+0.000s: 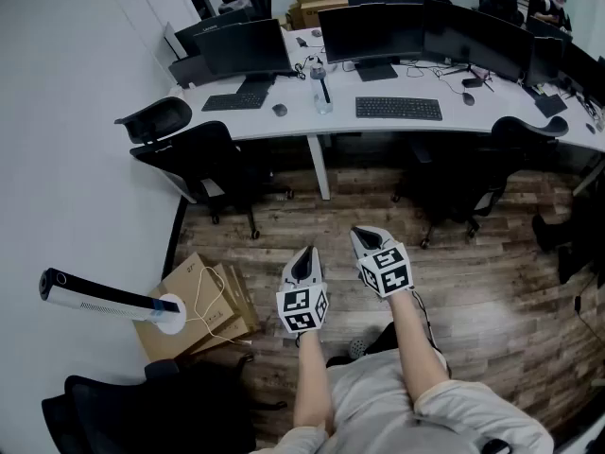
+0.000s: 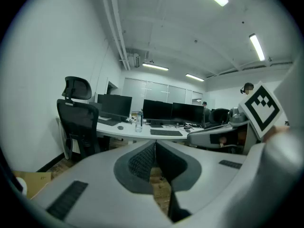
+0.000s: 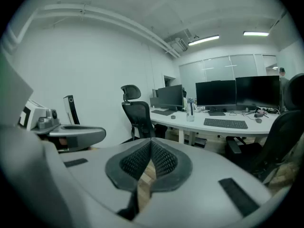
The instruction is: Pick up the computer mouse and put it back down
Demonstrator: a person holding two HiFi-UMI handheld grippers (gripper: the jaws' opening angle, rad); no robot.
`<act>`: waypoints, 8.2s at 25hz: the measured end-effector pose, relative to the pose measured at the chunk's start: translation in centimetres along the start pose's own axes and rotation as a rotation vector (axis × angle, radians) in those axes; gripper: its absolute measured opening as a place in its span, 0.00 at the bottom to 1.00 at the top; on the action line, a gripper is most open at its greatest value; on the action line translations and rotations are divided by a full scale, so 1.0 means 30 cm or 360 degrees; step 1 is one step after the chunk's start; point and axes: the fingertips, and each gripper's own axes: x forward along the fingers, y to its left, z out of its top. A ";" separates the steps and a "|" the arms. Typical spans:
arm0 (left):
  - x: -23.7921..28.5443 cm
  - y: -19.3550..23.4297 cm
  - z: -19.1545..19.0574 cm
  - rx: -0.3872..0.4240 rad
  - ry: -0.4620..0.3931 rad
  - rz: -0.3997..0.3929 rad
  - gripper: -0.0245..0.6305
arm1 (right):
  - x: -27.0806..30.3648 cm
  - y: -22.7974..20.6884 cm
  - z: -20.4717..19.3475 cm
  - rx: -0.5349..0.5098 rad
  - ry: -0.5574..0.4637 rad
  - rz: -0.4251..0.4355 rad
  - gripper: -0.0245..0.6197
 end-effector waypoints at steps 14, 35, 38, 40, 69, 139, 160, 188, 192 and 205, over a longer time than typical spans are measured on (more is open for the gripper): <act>-0.069 0.100 0.049 -0.0070 0.0009 0.0094 0.07 | 0.011 0.067 0.018 0.0131 -0.0055 0.0123 0.05; 0.020 0.110 -0.024 -0.0001 0.0151 0.0044 0.26 | 0.045 0.002 0.001 0.0205 -0.0098 0.0200 0.36; 0.079 0.156 -0.006 0.0006 0.0143 0.0061 0.26 | 0.125 -0.018 0.012 0.0232 -0.0104 0.0211 0.36; 0.131 0.199 0.010 0.0047 0.0141 0.0097 0.26 | 0.195 -0.041 0.030 0.0235 -0.0104 0.0225 0.37; 1.049 0.847 0.418 0.0083 0.0111 0.0193 0.29 | 1.253 -0.424 0.578 0.0280 -0.0099 0.0368 0.41; 2.483 1.871 0.771 -0.0218 0.0036 0.0014 0.29 | 2.779 -0.879 1.088 0.0127 0.0149 0.0214 0.44; 2.506 1.861 0.597 -0.0271 0.0163 -0.0011 0.28 | 2.821 -0.944 0.881 0.0153 0.0343 0.0102 0.45; 2.415 1.853 0.441 -0.0127 0.0396 0.0003 0.13 | 2.891 -0.883 0.446 0.0065 0.0770 -0.0015 0.52; 2.403 1.884 0.429 -0.0120 0.0415 0.0046 0.07 | 2.906 -0.889 0.400 0.0050 0.0823 -0.0056 0.55; 2.411 1.904 0.432 -0.0206 0.0363 0.0042 0.07 | 2.907 -0.906 0.345 0.0009 0.0794 -0.0168 0.50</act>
